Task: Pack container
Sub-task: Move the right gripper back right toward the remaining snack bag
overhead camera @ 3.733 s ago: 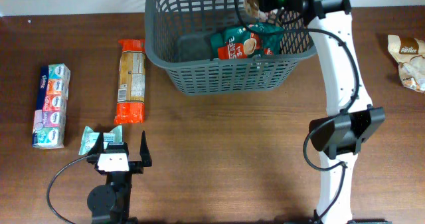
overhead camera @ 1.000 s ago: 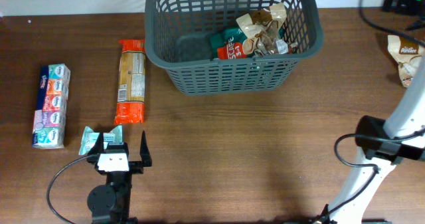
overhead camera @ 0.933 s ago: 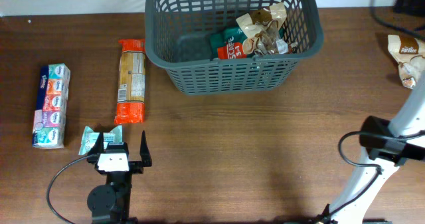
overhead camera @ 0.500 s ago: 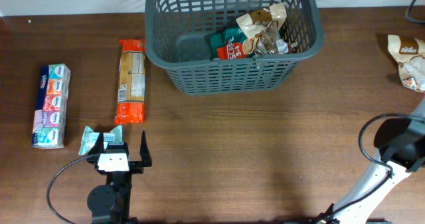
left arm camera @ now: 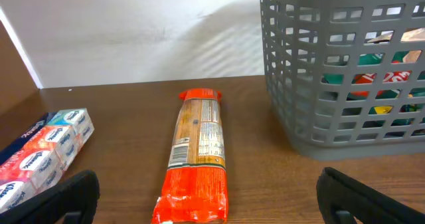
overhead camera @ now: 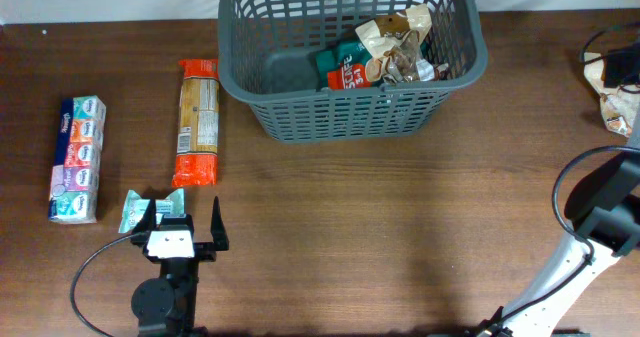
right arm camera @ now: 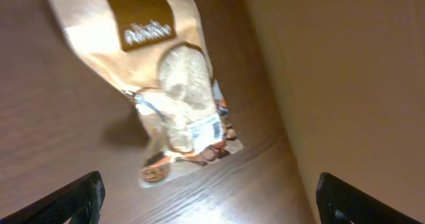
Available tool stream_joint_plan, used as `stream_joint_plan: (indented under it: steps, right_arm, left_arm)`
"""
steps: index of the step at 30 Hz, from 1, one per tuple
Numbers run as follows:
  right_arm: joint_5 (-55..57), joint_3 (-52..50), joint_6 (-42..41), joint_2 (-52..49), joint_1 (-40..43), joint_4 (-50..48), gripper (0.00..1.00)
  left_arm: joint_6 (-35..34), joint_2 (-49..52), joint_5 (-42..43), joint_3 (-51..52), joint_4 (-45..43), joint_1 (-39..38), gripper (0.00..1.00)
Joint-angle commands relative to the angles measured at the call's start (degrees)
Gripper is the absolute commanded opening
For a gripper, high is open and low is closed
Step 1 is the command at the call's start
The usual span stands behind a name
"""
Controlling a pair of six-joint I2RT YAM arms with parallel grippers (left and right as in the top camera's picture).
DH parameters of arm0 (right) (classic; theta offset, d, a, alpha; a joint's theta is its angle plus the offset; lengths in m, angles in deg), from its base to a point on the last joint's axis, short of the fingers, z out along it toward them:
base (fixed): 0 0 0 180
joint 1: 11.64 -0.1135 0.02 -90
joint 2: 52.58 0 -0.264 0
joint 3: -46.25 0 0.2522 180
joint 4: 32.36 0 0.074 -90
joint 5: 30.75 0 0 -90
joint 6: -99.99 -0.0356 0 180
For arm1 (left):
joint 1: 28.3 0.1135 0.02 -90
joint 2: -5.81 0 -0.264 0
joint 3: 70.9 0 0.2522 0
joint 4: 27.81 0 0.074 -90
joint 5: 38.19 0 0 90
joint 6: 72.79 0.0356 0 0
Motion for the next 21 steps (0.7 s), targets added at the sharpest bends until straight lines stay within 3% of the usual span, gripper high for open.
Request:
stream_joint_plan:
  steps: [1,11,21]
  right_arm:
    - [1.55,-2.71,1.66,-0.42,1.90,-1.49,0.99]
    - [-5.44,-11.19,6.97,-0.66,2.51,-2.54,0.99]
    - [-12.37,-11.98,9.27,-0.85,2.60,-5.33,0.99]
  left_arm:
    - [0.90,-0.52,-0.37,0.50,-0.13,-0.28,0.99]
    - [0.90,-0.52,-0.37,0.50,-0.13,-0.28,0.99]
    - [0.90,-0.52,-0.37,0.48,-0.13,-0.28,0.99]
